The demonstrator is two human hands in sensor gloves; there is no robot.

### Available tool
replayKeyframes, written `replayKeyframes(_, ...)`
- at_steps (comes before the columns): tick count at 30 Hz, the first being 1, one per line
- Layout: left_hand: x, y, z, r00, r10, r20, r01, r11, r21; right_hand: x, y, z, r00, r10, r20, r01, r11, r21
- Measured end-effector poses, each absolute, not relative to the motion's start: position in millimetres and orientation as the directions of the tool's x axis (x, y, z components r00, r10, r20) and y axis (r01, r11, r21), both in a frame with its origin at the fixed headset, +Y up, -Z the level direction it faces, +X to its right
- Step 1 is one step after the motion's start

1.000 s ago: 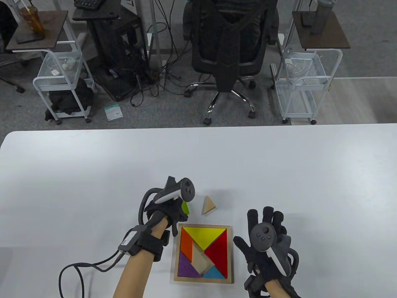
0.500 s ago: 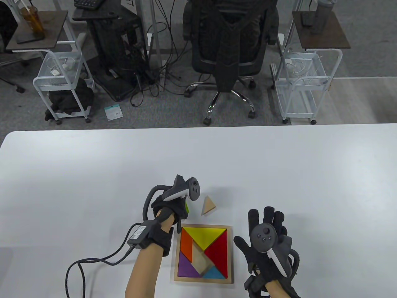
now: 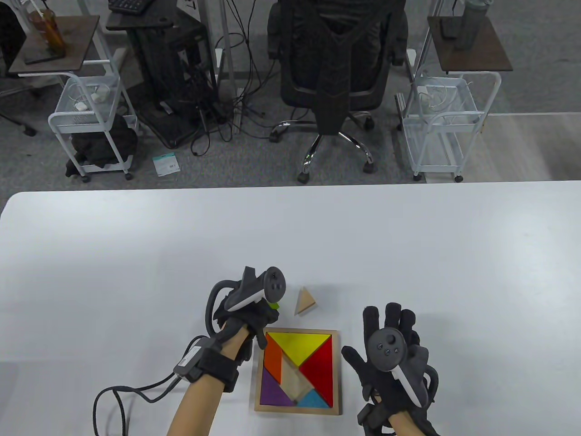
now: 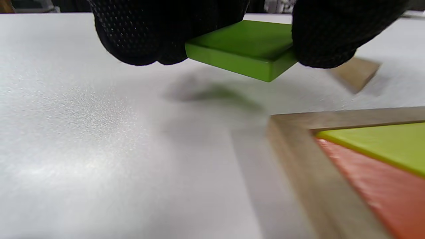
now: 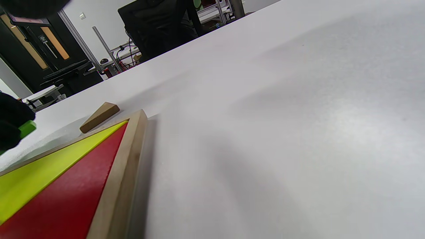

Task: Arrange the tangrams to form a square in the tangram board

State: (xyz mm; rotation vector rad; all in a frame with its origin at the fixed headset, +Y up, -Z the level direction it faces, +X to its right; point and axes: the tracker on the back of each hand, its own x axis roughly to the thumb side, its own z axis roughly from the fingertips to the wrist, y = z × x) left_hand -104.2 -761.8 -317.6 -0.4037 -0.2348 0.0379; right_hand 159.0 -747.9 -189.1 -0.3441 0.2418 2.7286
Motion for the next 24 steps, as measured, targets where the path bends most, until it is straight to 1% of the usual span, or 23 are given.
replayKeyframes(3, -100, -751, -290, 0.96, 0.144, 0.239, -0.044, 0.925, -0.379, 159, -748, -189, -0.9, 0.343, -0.269, -0.385, -0.915, 0.12)
replayKeyframes(6, -90, -740, -250, 0.934, 0.184, 0.307, -0.063, 0.928, -0.367, 159, -747, -188, -0.903, 0.334, -0.271, -0.374, -0.92, 0.112)
replayKeyframes(9, -81, -737, -218, 0.914, 0.197, 0.355, -0.067, 0.936, -0.347, 158, -747, -188, -0.902, 0.339, -0.268, -0.377, -0.92, 0.106)
replayKeyframes(11, -76, -739, -201, 0.916, 0.18, 0.358, -0.053, 0.94, -0.336, 158, -747, -188, -0.903, 0.334, -0.268, -0.373, -0.922, 0.107)
replayKeyframes(14, -68, -747, -183, 0.917, 0.172, 0.36, -0.045, 0.941, -0.335, 158, -747, -187, -0.904, 0.334, -0.266, -0.372, -0.922, 0.107)
replayKeyframes(16, -62, -754, -175, 0.921, 0.139, 0.365, -0.013, 0.944, -0.329, 157, -747, -187, -0.905, 0.332, -0.264, -0.37, -0.923, 0.106)
replayKeyframes(19, -58, -760, -170, 0.921, 0.087, 0.379, 0.032, 0.954, -0.297, 157, -746, -187, -0.906, 0.333, -0.26, -0.369, -0.924, 0.102)
replayKeyframes(24, -53, -761, -163, 0.924, 0.041, 0.381, 0.073, 0.957, -0.28, 157, -746, -187, -0.904, 0.34, -0.26, -0.375, -0.921, 0.101)
